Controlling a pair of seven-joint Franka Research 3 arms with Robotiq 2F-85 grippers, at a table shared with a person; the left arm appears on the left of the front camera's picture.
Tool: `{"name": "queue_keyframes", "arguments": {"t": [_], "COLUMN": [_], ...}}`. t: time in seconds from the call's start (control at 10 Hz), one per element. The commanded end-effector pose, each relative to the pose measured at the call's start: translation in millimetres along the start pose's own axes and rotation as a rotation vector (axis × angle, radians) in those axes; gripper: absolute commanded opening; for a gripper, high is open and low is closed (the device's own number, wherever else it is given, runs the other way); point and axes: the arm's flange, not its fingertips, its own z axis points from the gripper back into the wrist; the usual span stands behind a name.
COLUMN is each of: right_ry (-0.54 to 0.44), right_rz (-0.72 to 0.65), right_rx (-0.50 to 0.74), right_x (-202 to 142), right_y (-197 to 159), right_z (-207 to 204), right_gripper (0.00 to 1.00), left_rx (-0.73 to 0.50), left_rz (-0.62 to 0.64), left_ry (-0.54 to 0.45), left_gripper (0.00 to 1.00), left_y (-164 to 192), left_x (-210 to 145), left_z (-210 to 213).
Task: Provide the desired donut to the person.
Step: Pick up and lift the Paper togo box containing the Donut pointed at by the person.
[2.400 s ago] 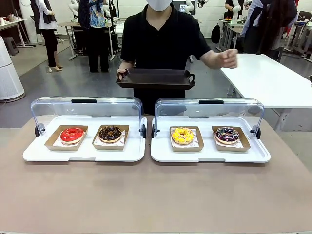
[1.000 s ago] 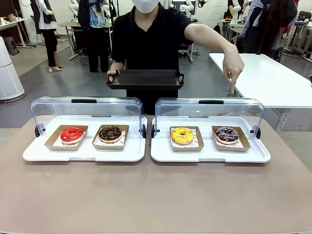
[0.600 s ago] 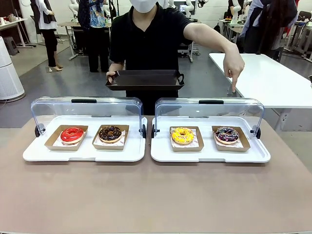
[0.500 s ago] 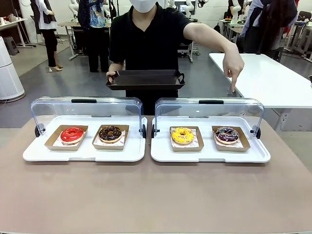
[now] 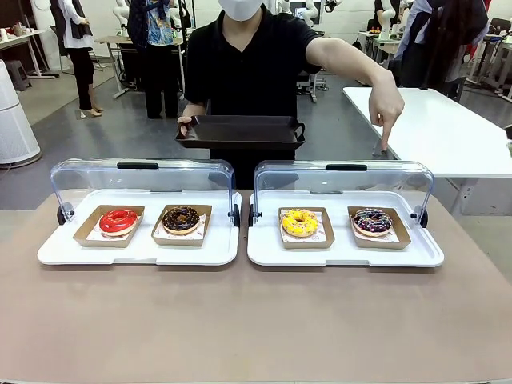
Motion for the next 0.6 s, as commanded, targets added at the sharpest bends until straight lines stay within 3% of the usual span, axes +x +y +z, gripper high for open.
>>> {"name": "queue_keyframes", "arguments": {"t": [0.0,0.2,0.5], "right_ry": [0.288,0.456,0.625], "right_rz": [0.154,0.252,0.344], "right_rx": [-0.035,-0.040,-0.009], "right_x": [24.7,47.4,48.8], "right_y": [6.4,11.9,17.2], "right_z": [-29.7,-74.8,-152.7], "right_gripper": [1.00,1.00,1.00], "left_rx": [0.002,0.002,0.002], "left_rz": [-0.013,-0.013,-0.013], "left_ry": [-0.023,-0.023,-0.023], "left_gripper": [1.00,1.00,1.00], "left_y": [1.4,1.4,1.4], "left_x": [0.4,0.4,0.4], "left_z": [1.4,1.4,1.4]}}
